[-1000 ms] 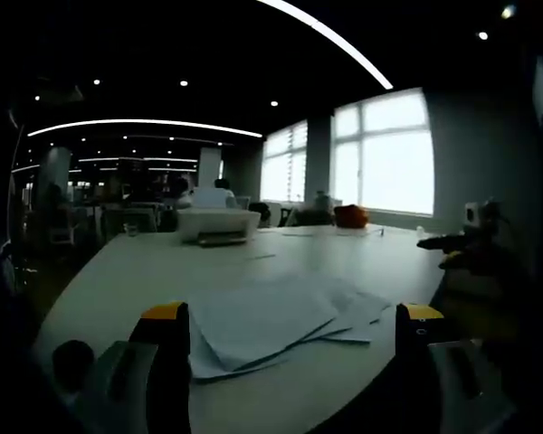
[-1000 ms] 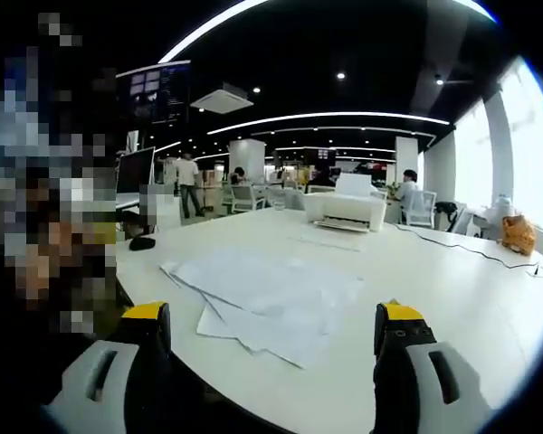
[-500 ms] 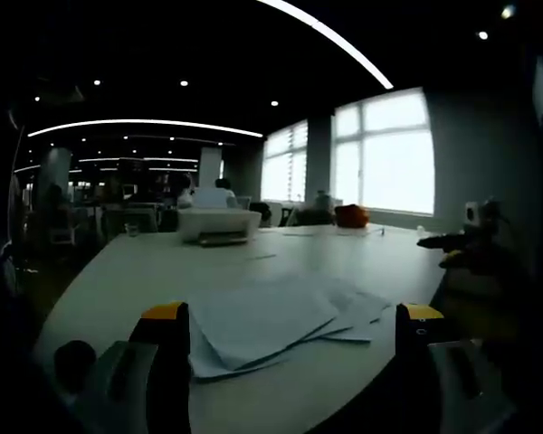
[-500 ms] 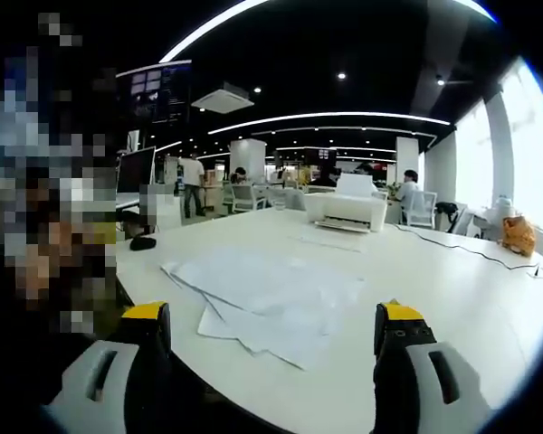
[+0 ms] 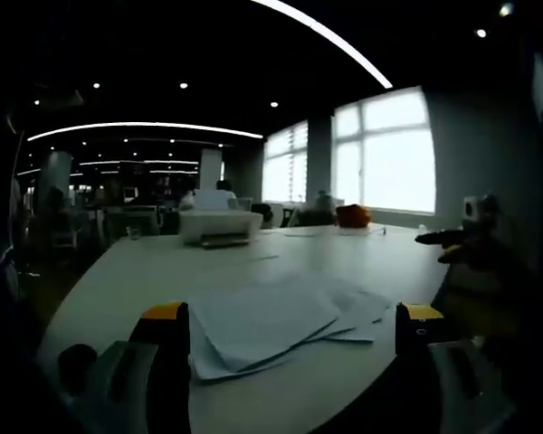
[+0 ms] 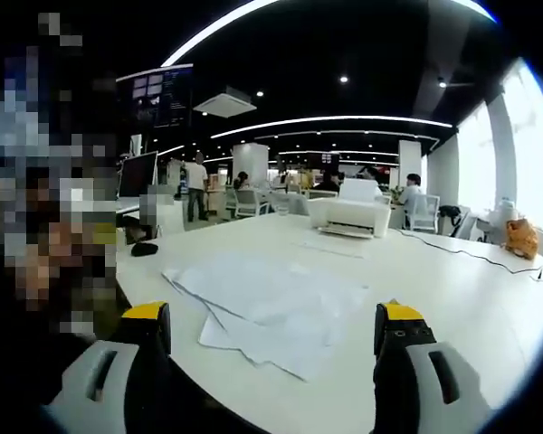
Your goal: Organize the stack of printing papers by aligning and flattening the scattered papers on the table
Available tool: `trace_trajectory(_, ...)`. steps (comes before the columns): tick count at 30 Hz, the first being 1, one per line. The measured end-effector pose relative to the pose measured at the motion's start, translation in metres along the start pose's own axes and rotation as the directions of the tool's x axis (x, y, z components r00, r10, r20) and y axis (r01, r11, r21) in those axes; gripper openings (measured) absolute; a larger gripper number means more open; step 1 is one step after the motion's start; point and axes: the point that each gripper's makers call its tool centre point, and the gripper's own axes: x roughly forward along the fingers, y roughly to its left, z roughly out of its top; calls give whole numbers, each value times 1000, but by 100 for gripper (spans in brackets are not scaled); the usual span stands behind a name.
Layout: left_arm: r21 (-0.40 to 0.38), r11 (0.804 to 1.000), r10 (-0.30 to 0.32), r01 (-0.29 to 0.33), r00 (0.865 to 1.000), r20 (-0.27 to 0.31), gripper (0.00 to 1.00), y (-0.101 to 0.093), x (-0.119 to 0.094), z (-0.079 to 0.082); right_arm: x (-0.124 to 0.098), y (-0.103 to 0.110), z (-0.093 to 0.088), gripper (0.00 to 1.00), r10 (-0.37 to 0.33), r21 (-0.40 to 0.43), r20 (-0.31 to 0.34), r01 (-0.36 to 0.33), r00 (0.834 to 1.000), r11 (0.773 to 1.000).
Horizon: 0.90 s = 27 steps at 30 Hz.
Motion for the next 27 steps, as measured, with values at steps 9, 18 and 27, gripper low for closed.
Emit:
trace_trajectory(9,-1,1000,-3,3,1000,1,97,-1,1,0,10,5,4,88,15,-10,1,-15,1000,1000)
trace_trajectory(18,-11,1000,-16,16,1000,9,97,-4,2,0,19,11,6,88,32,-16,-3,-32,999,999)
trace_trajectory(27,-13,1000,-14,14,1000,21,97,-3,0,3,25,15,7,88,46,-22,-7,-46,999,999)
